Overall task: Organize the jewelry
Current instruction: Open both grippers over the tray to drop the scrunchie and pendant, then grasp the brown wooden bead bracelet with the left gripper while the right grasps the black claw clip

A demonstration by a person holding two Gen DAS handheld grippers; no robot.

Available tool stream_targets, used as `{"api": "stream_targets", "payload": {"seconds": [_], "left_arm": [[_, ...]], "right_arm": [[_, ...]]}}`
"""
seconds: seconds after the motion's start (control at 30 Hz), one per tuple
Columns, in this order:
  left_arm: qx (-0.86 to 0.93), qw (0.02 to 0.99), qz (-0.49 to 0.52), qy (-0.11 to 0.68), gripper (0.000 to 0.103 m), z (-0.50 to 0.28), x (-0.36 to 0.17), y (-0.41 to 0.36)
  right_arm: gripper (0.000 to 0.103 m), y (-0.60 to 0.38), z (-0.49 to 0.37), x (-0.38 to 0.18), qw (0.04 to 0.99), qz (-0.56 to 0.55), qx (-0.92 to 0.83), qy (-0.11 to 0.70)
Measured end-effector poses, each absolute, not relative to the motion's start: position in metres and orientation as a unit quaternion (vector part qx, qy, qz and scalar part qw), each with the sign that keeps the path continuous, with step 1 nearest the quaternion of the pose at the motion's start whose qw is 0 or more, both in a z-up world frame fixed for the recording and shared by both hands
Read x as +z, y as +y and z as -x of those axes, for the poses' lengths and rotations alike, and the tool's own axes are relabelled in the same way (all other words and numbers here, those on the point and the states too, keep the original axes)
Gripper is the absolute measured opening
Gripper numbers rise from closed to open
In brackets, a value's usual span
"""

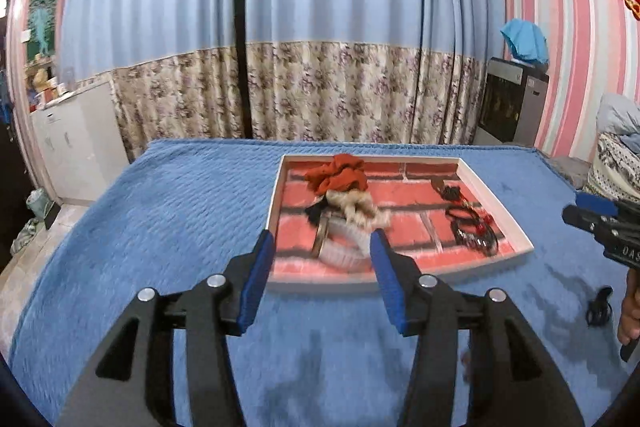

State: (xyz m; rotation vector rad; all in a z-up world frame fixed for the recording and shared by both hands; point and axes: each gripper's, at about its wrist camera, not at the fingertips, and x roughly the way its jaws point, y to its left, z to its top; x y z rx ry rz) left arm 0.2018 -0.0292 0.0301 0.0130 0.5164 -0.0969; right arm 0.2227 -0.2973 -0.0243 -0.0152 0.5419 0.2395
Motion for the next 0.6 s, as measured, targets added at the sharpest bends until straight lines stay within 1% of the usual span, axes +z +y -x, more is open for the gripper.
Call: {"api": "stream_targets", "payload": {"seconds": [0.03, 0.1, 0.2, 0.23, 0.37, 0.47, 0.6], "left_arm": [[-0.054, 0.966, -0.002, 0.254, 0.054, -0.190, 0.028, -0.028], [-0.058, 0.967, -0.003, 0.249, 0.054, -0.169, 0.021, -0.033], [-0.055, 0.972, -0.004, 0.230, 0.054, -0.142, 0.013, -0.039], [-0.055, 0.970, 0.007, 0.235, 0.054, -0.136, 0.011, -0.039], [-0.055, 0.964, 0.025, 0.258, 0.055, -0.125, -0.002, -0.038], [-0.044, 0.963, 0.015, 0.265, 0.057, -0.120, -0.010, -0.042], [-0.046, 0.962, 0.031, 0.267, 0.057, -0.119, -0.013, -0.042]], "right_arm": [[0.056, -0.300, -0.206, -0.031, 0.955, 0.004, 0.126, 0.268], [0.058, -0.301, -0.188, -0.038, 0.956, 0.007, 0.122, 0.267], [0.059, -0.302, -0.158, -0.053, 0.957, 0.002, 0.103, 0.273], [0.059, -0.304, -0.151, -0.055, 0.955, -0.011, 0.106, 0.275], [0.061, -0.309, -0.128, -0.058, 0.958, -0.039, 0.099, 0.267], [0.065, -0.311, -0.120, -0.058, 0.958, -0.048, 0.096, 0.265], [0.066, -0.319, -0.116, -0.058, 0.960, -0.040, 0.078, 0.267]]}}
